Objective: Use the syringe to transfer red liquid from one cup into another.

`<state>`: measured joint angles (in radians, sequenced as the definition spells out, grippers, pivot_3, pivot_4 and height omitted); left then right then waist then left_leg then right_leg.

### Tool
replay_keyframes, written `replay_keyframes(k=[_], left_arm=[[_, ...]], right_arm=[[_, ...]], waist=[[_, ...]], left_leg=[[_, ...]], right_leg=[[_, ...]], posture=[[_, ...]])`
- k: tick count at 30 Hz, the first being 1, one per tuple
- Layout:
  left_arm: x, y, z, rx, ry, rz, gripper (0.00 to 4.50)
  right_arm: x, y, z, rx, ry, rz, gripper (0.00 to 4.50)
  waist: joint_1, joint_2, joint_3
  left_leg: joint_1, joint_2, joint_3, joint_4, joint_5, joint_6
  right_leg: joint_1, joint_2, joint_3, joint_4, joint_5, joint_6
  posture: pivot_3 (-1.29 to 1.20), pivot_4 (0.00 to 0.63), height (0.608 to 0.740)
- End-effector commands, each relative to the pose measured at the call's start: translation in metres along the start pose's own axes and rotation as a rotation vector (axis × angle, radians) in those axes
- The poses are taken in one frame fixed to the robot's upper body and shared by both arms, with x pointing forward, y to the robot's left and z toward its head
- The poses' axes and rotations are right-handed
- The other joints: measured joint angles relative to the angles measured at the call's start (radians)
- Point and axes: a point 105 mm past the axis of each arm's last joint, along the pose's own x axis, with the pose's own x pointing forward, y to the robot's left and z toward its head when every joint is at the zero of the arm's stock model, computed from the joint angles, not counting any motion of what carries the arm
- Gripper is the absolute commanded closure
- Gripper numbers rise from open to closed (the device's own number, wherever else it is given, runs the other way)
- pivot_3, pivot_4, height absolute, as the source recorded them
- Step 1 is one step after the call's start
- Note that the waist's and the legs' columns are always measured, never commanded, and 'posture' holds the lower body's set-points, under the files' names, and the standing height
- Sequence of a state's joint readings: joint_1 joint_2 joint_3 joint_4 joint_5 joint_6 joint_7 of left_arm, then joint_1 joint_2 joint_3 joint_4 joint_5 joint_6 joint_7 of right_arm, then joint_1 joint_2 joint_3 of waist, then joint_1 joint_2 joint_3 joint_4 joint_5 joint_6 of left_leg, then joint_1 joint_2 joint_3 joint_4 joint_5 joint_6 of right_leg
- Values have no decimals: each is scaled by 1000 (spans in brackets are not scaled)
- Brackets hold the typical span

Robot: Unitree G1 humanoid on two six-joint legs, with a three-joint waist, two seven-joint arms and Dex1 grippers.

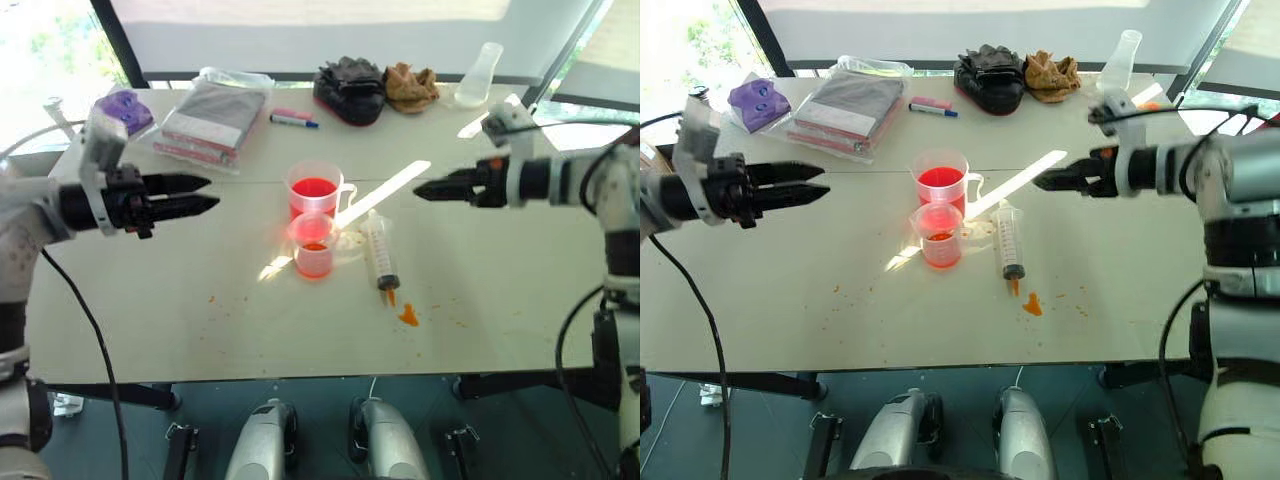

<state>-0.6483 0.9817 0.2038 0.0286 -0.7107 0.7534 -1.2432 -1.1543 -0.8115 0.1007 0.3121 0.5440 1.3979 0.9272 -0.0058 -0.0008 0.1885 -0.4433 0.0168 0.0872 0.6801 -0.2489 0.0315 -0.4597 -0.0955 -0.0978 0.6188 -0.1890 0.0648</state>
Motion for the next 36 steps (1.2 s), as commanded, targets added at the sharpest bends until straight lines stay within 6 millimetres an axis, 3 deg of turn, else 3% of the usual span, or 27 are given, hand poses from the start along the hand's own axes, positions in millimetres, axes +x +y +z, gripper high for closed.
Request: replay_keyframes(k=[1,5,10,21,27,30,33,36], left_arm=[[1,-8,11,49,-3,-51,2246],[5,-23,23,87,-45,-92,2246],[6,-36,22,92,-63,-97,2246],[-3,-43,-15,80,116,-43,2246],[-6,-45,-23,78,162,-50,2246],[-7,-41,-32,82,196,-34,2246],[-6,-41,-34,87,198,-34,2246],[-6,-42,-36,90,198,-37,2246]], right_arm=[[13,3,-8,157,117,16,65],[26,1,-12,170,200,-14,65],[43,-3,-15,151,267,-21,65],[91,-5,-38,81,405,-37,65],[101,-10,-48,64,441,-66,65],[109,-19,-67,64,496,-120,65],[110,-22,-71,76,496,-139,961],[110,-27,-81,86,521,-163,2446]], waist=[[-1,0,0],[-3,0,0],[-11,0,0],[-11,0,0],[-8,0,0],[-12,-1,-1],[-14,-2,-2],[-13,-3,-2]], left_leg=[[0,0,0,0,0,0],[-2,-2,0,2,0,1],[-2,-2,0,2,-1,1],[-1,-1,1,2,0,0],[-1,-1,0,2,0,0],[0,-1,0,2,0,0],[1,-1,0,1,0,-1],[1,-1,0,2,1,-1]], right_leg=[[0,0,0,0,0,0],[0,-1,0,-1,0,0],[0,-1,1,-1,1,2],[0,0,1,1,1,2],[0,0,1,0,1,2],[0,0,1,0,1,2],[2,0,1,1,1,2],[2,0,1,1,1,2]], posture=[[0,150,740],[0,150,740],[0,150,740],[0,150,740],[0,150,740],[0,150,740],[0,150,740],[0,150,740]])
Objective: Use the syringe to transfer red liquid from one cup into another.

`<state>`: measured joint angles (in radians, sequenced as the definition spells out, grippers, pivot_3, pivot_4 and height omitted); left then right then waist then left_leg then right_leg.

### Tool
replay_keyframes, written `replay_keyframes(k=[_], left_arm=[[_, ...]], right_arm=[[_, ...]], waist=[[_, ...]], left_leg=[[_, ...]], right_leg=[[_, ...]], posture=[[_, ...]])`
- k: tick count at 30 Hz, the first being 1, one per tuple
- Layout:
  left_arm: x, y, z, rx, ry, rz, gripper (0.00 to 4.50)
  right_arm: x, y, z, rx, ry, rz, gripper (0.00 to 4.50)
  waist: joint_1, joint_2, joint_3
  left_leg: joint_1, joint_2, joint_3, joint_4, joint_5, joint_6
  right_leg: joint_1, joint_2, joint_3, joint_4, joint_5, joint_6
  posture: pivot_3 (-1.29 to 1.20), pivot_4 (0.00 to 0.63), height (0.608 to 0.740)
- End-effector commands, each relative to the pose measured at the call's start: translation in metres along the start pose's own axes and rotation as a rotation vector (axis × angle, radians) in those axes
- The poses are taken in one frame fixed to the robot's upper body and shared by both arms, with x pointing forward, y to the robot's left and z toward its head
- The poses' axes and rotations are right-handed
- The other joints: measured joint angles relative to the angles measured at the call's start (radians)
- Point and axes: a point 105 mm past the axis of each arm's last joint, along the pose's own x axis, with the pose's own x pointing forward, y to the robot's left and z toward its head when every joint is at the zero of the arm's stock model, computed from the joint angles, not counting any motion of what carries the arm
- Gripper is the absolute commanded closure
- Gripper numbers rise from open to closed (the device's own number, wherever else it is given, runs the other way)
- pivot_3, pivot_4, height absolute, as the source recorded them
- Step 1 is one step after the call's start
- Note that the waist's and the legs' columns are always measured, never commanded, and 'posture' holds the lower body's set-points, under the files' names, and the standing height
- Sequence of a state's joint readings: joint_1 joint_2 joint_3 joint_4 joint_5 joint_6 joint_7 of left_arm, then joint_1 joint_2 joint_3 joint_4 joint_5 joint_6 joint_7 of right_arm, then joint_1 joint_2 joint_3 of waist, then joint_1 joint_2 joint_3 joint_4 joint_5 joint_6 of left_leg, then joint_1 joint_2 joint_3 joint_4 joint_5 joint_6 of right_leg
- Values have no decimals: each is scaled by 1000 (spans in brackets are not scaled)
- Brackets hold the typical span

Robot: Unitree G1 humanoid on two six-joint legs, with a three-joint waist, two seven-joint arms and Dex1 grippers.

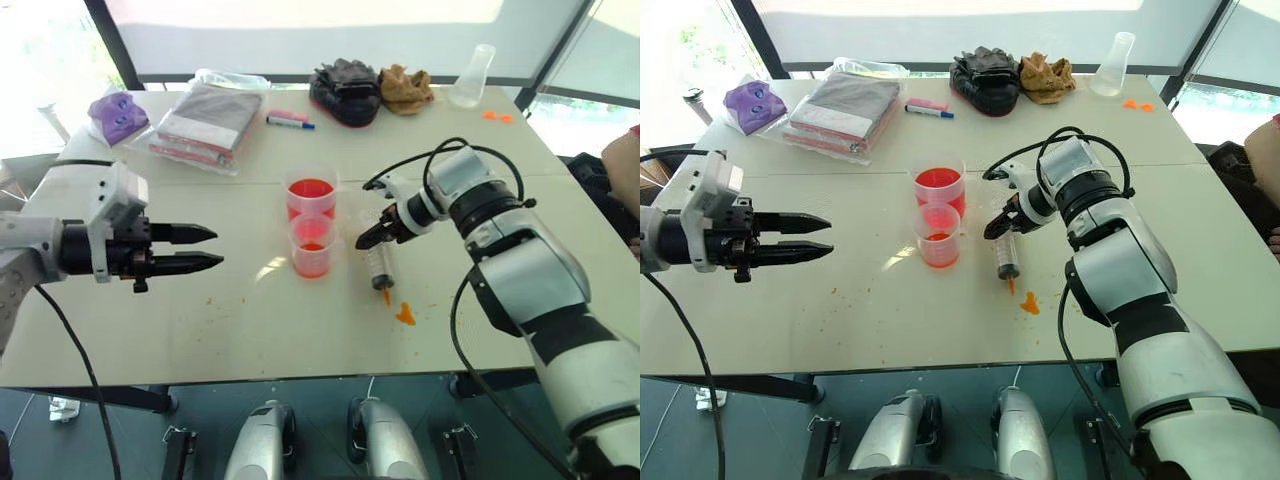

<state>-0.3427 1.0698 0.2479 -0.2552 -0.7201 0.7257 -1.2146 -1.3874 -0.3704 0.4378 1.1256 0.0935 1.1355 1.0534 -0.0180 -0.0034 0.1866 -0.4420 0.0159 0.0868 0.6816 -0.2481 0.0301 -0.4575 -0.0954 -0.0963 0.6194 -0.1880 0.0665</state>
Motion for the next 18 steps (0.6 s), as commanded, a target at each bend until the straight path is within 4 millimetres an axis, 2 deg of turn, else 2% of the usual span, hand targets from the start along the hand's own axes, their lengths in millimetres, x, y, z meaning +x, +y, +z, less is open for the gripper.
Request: replay_keyframes(k=[1,2,5,6,7,10,13,16,18], left_arm=[[-2,-1,5,45,-3,6,2246],[-2,-1,5,45,-3,7,2246],[-3,1,3,46,-1,10,2246],[-4,2,3,48,0,14,2246],[-5,6,4,50,-11,27,2246],[-14,18,15,29,-81,78,2246],[-25,33,26,10,-142,132,2246],[-35,55,46,28,-224,220,2246],[-38,71,57,53,-270,279,2246]], right_arm=[[9,-11,-16,24,56,-53,2816],[10,-12,-18,40,62,-51,3016],[11,-12,-21,62,63,-47,3044],[9,-11,-18,71,43,-41,3044],[0,-10,-7,79,-17,-25,3044],[-41,-7,35,38,-248,-12,3044],[-89,-11,65,-11,-441,-66,3044],[-133,-9,89,-198,-624,-168,3044],[-151,5,108,-365,-796,-203,3044]], waist=[[0,0,0],[0,-1,-1],[2,-2,-1],[2,-2,-1],[2,-2,-1],[4,-1,0],[6,0,1],[3,0,1],[0,-1,1]], left_leg=[[0,0,0,0,0,0],[0,0,0,0,0,0],[1,0,0,0,0,0],[1,0,-1,0,0,0],[1,0,-1,0,0,0],[0,0,0,0,0,-1],[-2,-1,0,1,1,-1],[-3,-1,0,-1,1,-1],[-2,0,0,-1,1,-1]], right_leg=[[0,0,0,0,0,0],[0,0,0,0,0,0],[1,0,0,0,0,0],[2,0,0,0,0,0],[2,0,0,0,0,0],[0,0,0,0,0,0],[-2,0,0,0,0,0],[-3,0,0,0,0,0],[-3,0,0,0,0,1]], posture=[[0,150,740],[0,150,740],[0,150,740],[0,150,740],[0,150,740],[0,150,740],[0,150,740],[0,150,740],[0,150,740]])
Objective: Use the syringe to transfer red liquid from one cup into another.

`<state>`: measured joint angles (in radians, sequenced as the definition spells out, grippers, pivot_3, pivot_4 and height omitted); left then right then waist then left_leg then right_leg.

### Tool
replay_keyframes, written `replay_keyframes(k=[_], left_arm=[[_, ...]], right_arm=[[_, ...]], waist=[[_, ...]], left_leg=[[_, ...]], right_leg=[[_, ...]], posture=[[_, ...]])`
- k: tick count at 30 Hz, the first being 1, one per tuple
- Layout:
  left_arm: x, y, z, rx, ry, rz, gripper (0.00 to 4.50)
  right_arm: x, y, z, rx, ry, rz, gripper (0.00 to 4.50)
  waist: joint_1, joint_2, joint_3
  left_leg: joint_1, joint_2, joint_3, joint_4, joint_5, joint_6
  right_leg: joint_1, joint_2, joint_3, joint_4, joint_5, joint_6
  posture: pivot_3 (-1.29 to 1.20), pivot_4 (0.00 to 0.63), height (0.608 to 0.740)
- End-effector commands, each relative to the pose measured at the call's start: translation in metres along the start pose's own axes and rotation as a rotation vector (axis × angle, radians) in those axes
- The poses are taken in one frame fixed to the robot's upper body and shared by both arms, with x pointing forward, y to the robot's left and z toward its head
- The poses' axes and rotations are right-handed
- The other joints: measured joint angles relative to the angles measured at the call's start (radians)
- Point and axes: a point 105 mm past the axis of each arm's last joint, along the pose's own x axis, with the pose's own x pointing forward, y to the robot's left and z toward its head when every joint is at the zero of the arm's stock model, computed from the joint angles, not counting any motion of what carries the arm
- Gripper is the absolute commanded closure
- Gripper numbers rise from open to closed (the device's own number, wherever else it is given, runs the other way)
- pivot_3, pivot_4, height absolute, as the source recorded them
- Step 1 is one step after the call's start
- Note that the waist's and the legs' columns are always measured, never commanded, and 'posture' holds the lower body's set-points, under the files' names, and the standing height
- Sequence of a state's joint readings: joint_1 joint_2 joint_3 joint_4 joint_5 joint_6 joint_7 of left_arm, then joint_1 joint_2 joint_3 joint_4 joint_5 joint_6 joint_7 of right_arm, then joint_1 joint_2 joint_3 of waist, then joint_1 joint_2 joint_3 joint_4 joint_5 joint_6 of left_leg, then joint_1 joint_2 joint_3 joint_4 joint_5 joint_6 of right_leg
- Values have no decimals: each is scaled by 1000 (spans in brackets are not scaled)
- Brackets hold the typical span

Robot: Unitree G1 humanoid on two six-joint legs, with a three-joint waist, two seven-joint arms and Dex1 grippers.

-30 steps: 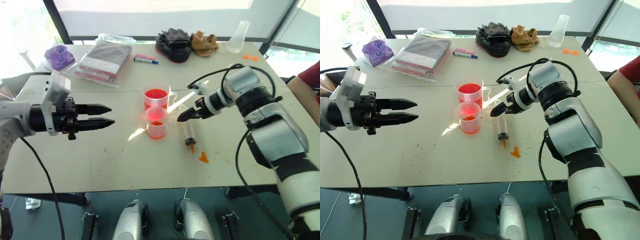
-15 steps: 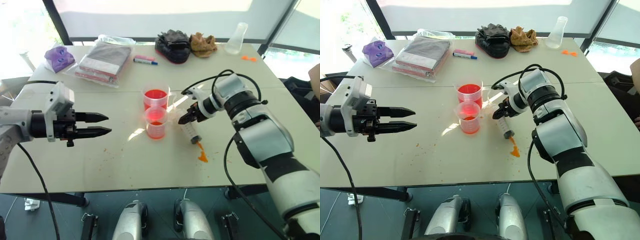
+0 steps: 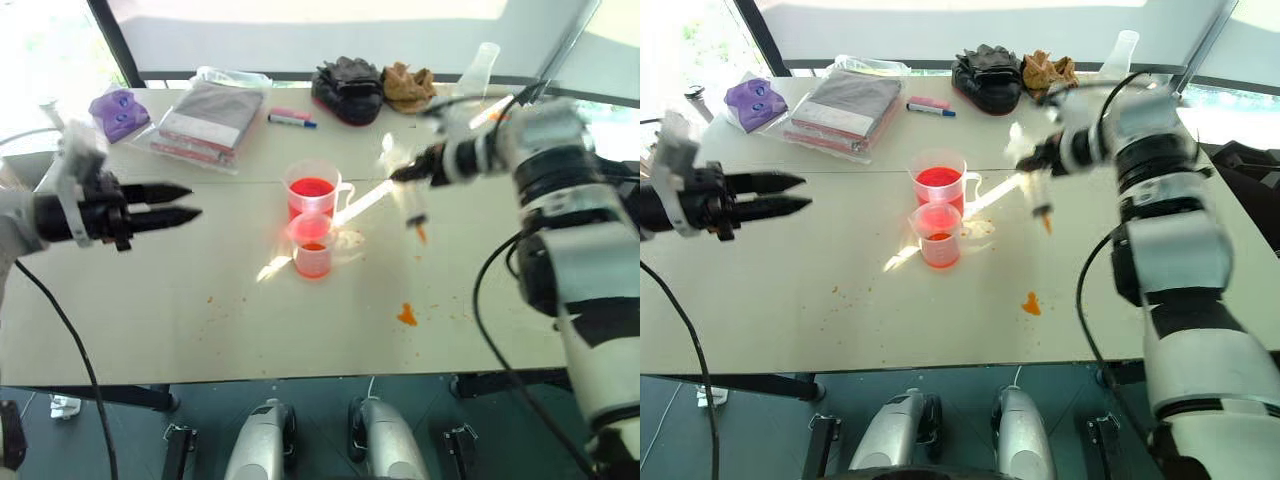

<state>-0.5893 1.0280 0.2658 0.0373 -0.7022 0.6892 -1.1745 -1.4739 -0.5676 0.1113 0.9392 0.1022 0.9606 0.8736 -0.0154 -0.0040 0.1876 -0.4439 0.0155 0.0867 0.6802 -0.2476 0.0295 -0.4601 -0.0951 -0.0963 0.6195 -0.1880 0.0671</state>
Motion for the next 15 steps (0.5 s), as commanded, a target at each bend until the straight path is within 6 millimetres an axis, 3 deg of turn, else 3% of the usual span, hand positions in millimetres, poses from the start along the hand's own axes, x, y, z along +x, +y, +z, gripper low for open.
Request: replay_keyframes(k=[1,4,7,11,15], left_arm=[[-3,24,26,74,-89,101,2246],[9,49,47,121,-163,177,2246],[28,62,70,169,-226,185,2246],[46,70,96,201,-300,164,2246],[61,73,106,213,-333,141,2246]], right_arm=[[-13,25,58,-255,-329,21,3044],[-16,63,89,-294,-619,134,3044],[-11,103,97,-276,-789,293,3044],[5,130,87,-236,-873,384,3044],[20,136,69,-225,-860,395,3044]], waist=[[-6,0,0],[-8,-1,0],[-5,-1,0],[3,-2,0],[4,-3,1]], left_leg=[[1,0,0,0,0,0],[2,0,2,0,1,-1],[2,0,5,1,2,-3],[1,0,4,1,5,-7],[0,-1,4,3,2,-2]], right_leg=[[1,0,0,0,0,0],[1,1,0,1,1,1],[0,2,0,7,1,1],[-1,1,0,10,1,1],[0,-1,0,9,1,2]], posture=[[0,150,740],[0,150,740],[0,150,740],[0,150,740],[0,150,740]])
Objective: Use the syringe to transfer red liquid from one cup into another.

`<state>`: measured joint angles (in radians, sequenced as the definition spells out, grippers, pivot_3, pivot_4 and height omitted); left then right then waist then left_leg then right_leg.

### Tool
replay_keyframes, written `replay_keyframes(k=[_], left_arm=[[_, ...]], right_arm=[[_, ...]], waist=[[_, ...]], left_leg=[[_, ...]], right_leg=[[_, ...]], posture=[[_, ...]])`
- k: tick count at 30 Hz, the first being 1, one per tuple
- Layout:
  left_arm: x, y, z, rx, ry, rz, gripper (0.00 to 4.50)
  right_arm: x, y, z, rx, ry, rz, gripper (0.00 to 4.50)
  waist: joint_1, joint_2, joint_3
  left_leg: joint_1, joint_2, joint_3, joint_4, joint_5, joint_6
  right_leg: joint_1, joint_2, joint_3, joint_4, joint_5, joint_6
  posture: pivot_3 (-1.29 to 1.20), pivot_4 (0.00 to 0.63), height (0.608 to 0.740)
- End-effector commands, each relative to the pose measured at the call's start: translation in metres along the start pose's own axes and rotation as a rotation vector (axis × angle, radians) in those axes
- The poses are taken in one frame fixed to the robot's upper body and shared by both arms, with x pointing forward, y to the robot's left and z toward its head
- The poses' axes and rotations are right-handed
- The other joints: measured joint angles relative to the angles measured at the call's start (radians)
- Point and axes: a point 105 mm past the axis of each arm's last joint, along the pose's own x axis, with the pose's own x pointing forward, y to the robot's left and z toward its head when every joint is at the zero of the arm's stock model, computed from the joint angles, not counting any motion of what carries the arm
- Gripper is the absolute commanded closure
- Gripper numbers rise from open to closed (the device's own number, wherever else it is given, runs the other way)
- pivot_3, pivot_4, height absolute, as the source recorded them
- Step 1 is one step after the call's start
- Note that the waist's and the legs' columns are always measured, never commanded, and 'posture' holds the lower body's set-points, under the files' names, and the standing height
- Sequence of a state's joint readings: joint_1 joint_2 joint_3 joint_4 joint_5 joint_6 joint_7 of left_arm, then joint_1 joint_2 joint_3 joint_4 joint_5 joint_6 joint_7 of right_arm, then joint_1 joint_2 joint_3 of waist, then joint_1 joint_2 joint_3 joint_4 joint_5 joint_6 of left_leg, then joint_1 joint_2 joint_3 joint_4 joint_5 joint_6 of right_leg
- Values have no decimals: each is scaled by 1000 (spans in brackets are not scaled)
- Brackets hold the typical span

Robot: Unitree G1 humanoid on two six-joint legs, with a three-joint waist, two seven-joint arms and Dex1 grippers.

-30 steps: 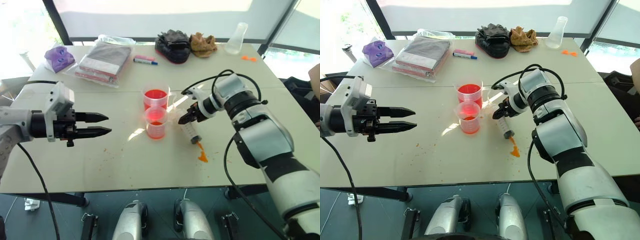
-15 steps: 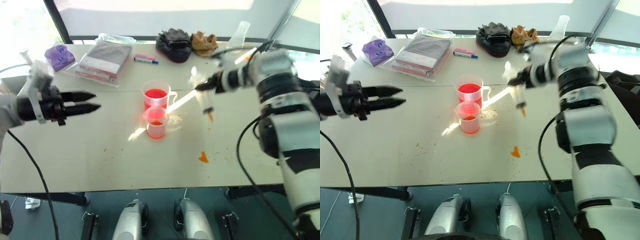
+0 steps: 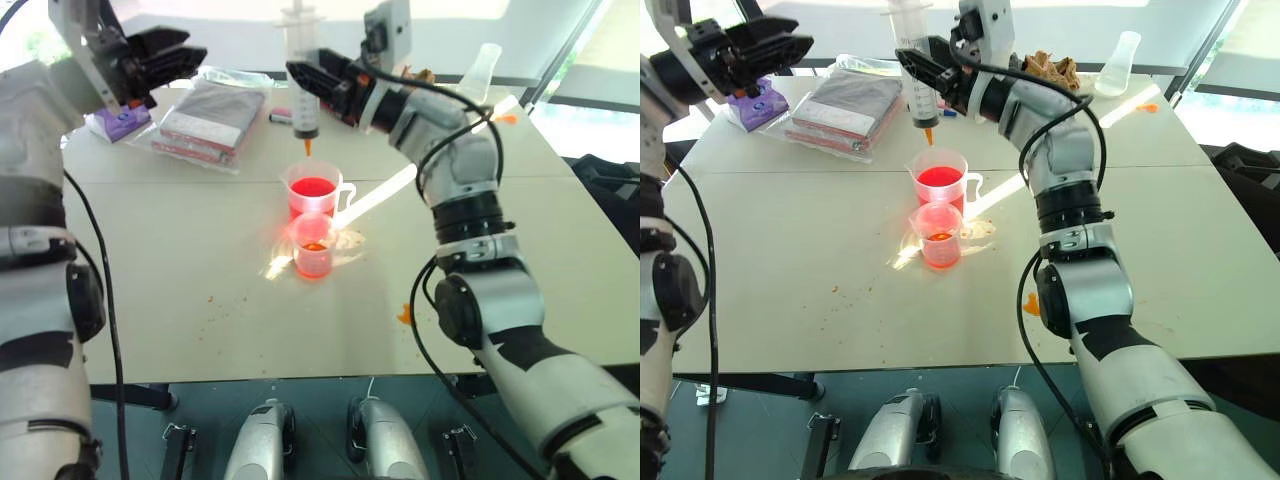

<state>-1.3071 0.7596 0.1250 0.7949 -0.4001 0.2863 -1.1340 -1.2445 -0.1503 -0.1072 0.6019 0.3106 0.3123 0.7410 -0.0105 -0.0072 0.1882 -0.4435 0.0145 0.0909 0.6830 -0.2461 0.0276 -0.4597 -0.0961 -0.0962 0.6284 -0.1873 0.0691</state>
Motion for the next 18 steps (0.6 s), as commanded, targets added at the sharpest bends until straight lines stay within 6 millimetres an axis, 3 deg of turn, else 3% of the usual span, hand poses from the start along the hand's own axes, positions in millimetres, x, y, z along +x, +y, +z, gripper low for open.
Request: replay_keyframes(k=[1,5,12,18], left_arm=[[11,-2,9,56,-24,-31,2246],[24,-4,13,34,-70,-44,2246],[55,-26,4,43,-66,-142,2246],[68,-35,4,34,-76,-181,2246]], right_arm=[[-2,3,8,-33,-67,-7,3044],[-3,7,1,-8,-62,-9,3044],[-3,20,-12,23,-33,21,3044],[-4,31,-17,33,-20,52,3044]], waist=[[-1,0,0],[-7,-1,1],[-10,-1,1],[-10,-1,1]], left_leg=[[0,-1,0,0,0,0],[0,0,0,0,0,0],[0,0,-2,0,0,0],[0,0,-3,0,-1,2]], right_leg=[[0,-1,0,0,0,0],[-1,-1,0,1,0,0],[-1,0,0,2,0,1],[-1,0,0,2,0,1]], posture=[[0,150,740],[0,150,740],[0,150,740],[0,150,740]])
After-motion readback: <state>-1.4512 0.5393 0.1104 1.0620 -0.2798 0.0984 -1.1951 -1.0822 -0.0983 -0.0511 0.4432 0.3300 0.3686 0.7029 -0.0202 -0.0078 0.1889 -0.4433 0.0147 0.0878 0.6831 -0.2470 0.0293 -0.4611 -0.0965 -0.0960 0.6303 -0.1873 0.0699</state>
